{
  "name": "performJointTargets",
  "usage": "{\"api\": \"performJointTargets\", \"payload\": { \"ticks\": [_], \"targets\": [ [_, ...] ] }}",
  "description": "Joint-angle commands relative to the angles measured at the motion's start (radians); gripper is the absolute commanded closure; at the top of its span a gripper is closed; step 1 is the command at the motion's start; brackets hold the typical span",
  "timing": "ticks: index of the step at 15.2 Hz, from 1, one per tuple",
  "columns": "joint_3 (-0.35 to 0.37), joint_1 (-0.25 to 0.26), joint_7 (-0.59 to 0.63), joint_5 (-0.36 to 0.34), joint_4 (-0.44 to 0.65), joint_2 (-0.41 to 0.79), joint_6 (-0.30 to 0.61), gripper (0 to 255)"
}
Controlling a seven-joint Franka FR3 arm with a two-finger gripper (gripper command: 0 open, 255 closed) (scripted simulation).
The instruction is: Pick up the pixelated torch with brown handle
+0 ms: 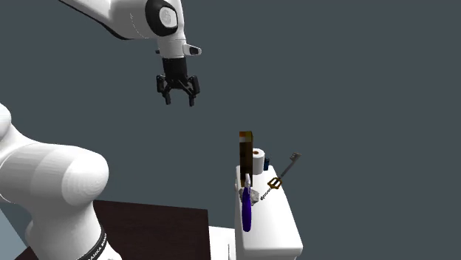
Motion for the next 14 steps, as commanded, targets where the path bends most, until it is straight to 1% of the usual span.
{"api": "performJointTargets", "payload": {
  "ticks": [1,7,11,14],
  "targets": [
    [-0.029,-0.003,-0.033,0.0,0.023,0.072,0.053,0],
    [-0.104,-0.011,-0.142,0.033,0.117,0.284,0.173,0],
    [-0.142,-0.024,-0.223,0.084,0.206,0.436,0.233,0],
    [-0.158,-0.042,-0.286,0.135,0.287,0.554,0.264,0]
  ]
}}
